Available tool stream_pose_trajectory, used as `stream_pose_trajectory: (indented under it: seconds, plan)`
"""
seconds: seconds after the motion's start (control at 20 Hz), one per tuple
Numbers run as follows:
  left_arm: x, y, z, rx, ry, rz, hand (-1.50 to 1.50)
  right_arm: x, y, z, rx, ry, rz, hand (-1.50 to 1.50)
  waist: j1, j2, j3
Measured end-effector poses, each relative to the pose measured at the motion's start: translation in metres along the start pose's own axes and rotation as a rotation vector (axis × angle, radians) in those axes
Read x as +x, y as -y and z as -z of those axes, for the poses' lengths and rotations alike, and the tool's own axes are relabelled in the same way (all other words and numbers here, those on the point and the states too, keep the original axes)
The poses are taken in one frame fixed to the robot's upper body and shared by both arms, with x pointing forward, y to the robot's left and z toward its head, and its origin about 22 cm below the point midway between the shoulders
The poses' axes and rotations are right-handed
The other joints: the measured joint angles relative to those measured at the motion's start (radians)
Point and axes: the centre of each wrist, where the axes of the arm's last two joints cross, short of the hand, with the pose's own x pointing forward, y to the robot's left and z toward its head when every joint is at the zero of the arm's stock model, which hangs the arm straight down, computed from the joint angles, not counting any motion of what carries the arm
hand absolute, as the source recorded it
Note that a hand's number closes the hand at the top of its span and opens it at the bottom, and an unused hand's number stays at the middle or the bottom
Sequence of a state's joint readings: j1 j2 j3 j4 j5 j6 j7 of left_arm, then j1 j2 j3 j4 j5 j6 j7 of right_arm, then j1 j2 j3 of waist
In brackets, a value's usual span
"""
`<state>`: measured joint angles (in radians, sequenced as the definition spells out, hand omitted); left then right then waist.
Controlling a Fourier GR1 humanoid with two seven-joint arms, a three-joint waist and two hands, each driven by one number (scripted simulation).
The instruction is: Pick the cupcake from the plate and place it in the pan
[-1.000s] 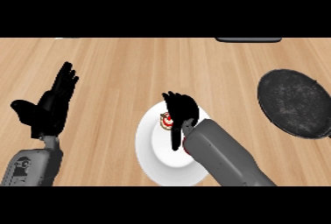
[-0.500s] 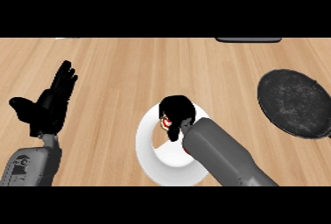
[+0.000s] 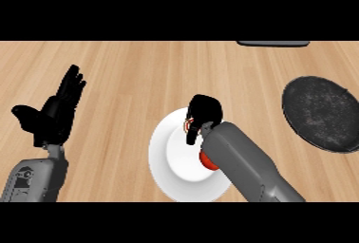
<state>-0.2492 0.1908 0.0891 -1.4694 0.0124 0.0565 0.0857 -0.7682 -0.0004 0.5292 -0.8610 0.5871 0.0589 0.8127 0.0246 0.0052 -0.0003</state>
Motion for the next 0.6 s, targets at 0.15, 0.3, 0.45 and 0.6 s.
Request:
stream_pose_trajectory:
  seconds: [0.15, 0.3, 0.45, 0.6]
  plan:
    - [-0.001, 0.003, 0.001, -0.005, -0.002, -0.006, 0.0, 0.006, 0.01, 0.003, -0.102, -0.138, 0.055, 1.5, 0.003, -0.001, 0.0]
    - [-0.003, 0.003, -0.002, 0.002, -0.007, -0.002, 0.0, 0.017, 0.021, 0.0, -0.274, -0.175, 0.047, 1.5, -0.004, -0.005, 0.0]
    - [-0.005, -0.002, -0.003, 0.011, -0.013, -0.001, 0.0, 0.033, 0.035, -0.008, -0.436, -0.157, 0.025, 1.5, -0.011, -0.009, -0.001]
    - [-0.003, -0.003, -0.001, 0.007, -0.016, -0.003, 0.0, 0.045, 0.054, -0.015, -0.569, -0.13, 0.04, 1.5, -0.018, -0.01, -0.001]
